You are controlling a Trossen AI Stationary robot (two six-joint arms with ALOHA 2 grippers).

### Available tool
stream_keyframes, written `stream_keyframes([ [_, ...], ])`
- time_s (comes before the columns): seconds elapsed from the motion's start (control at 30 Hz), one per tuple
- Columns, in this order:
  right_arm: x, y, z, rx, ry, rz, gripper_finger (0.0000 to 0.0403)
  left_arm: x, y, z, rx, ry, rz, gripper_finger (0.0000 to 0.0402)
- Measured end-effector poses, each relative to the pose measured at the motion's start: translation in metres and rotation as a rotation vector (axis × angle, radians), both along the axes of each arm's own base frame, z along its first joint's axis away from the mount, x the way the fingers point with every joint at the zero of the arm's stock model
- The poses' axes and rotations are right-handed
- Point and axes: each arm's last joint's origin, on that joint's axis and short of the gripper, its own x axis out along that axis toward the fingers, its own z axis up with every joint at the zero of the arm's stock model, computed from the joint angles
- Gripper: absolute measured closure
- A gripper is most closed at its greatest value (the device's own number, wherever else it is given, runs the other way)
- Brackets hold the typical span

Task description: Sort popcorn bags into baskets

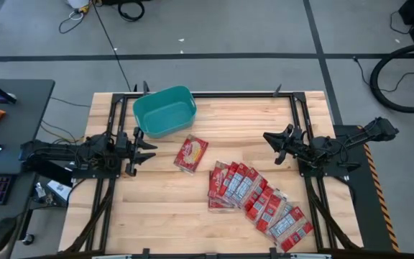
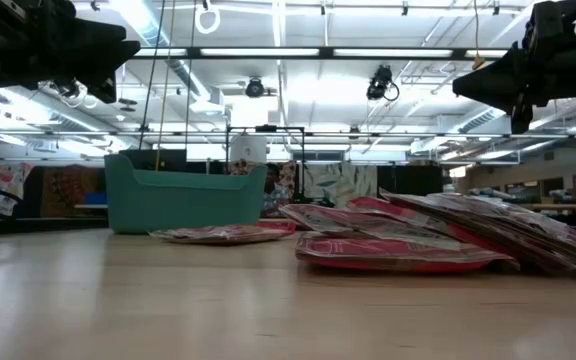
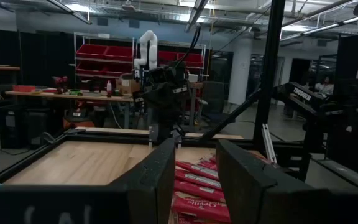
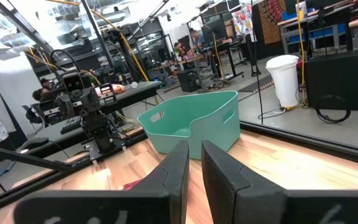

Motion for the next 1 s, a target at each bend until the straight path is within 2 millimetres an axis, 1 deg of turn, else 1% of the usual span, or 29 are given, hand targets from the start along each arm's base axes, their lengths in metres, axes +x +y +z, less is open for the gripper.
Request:
stream_keyframes([
  [0.23, 0.0, 0.0, 0.0, 0.0, 0.0, 0.0, 0.0353, 0.0, 0.0, 0.0, 0.001, -0.004, 0.0, 0.028],
  [0.43, 0.0, 0.0, 0.0, 0.0, 0.0, 0.0, 0.0353, -0.003, 0.0, 0.011, 0.08, -0.117, 0.022, 0.028],
  [0.6, 0.0, 0.0, 0.0, 0.0, 0.0, 0.0, 0.0353, -0.004, 0.0, 0.012, 0.066, -0.134, 0.018, 0.028],
  [0.8, 0.0, 0.0, 0.0, 0.0, 0.0, 0.0, 0.0353, -0.004, 0.0, 0.013, -0.019, -0.14, -0.006, 0.028],
  [0.9, 0.0, 0.0, 0.0, 0.0, 0.0, 0.0, 0.0353, -0.004, 0.0, 0.013, -0.027, -0.142, -0.008, 0.028],
  [1.0, 0.0, 0.0, 0.0, 0.0, 0.0, 0.0, 0.0353, -0.006, 0.0, 0.018, -0.038, -0.195, -0.013, 0.028],
])
